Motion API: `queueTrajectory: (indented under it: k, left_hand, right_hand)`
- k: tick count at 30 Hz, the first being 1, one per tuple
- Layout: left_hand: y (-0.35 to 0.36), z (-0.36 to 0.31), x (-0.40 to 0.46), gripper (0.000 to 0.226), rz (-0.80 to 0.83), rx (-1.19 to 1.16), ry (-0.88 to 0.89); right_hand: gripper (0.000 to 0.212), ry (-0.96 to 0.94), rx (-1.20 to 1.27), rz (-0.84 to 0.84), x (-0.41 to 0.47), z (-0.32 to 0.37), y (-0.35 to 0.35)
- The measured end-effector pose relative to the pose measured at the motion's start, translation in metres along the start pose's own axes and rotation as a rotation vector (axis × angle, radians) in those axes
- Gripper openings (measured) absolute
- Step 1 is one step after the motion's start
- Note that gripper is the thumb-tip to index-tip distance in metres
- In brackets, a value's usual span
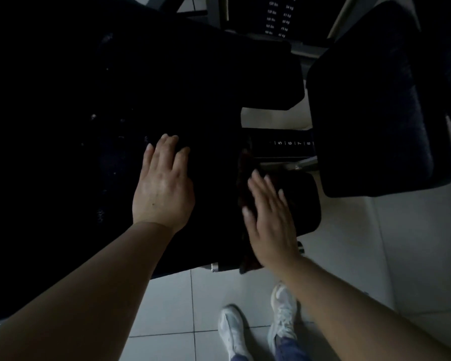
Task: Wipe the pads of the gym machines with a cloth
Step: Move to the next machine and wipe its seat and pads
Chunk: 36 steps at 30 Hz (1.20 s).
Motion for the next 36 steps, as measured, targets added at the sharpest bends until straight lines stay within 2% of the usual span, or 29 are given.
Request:
queueTrajectory:
  k: [3, 5, 8, 13, 17, 22, 25, 29, 32, 34, 36]
  left_hand:
    - [-0.001, -0.001, 0.001, 0.052, -0.019, -0.004, 0.001]
    - [0.000, -0.001, 0.000, 0.049, -0.018, -0.002, 0.011]
    - [0.001, 0.001, -0.001, 0.044, -0.019, -0.010, 0.009]
    - [0.001, 0.002, 0.000, 0.044, -0.021, -0.037, 0.019]
    - [0.001, 0.002, -0.001, 0.041, -0.031, -0.035, 0.009]
    - [0.002, 0.001, -0.001, 0.041, -0.039, -0.041, -0.001]
    - [0.000, 0.001, -0.001, 0.043, -0.026, -0.052, 0.008]
    - [0.001, 0.003, 0.000, 0.046, -0.031, -0.063, 0.021]
    - [0.002, 0.001, -0.001, 0.050, -0.037, -0.048, 0.016]
    - [0.004, 0.000, -0.002, 0.047, -0.047, -0.036, -0.010]
    - [0.005, -0.002, -0.004, 0.048, -0.065, -0.025, -0.019]
  right_hand:
    - [0.058, 0.226, -0.042, -0.086, 0.051, 0.003, 0.010]
    - [0.057, 0.280, -0.041, -0.131, 0.055, 0.006, 0.012]
    - [0.056, 0.210, -0.038, -0.153, 0.010, 0.020, 0.012]
    - [0.054, 0.140, 0.040, -0.084, -0.070, 0.036, 0.008]
    - [0.056, 0.152, -0.010, -0.092, -0.026, 0.027, 0.010]
    - [0.047, 0.287, -0.005, -0.140, 0.041, 0.008, 0.013]
    - [0.054, 0.237, -0.014, -0.173, 0.006, 0.016, 0.011]
    - [0.055, 0.071, 0.009, -0.025, -0.052, 0.003, 0.000]
    - [0.055, -0.017, -0.003, -0.016, -0.031, -0.021, -0.010]
    - [0.055, 0.090, -0.045, -0.048, 0.019, -0.039, -0.009]
    - [0.046, 0.282, -0.094, -0.039, 0.065, -0.058, -0.008]
Point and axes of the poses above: each hand's wrist, its own x-axis towards the middle knuckle, its own y-axis out of the palm, z = x × y, the point moved 3 cm from there along x, towards the middle knuckle, and after that the axes turned 10 degrees about -z, right-handed, at the moved point
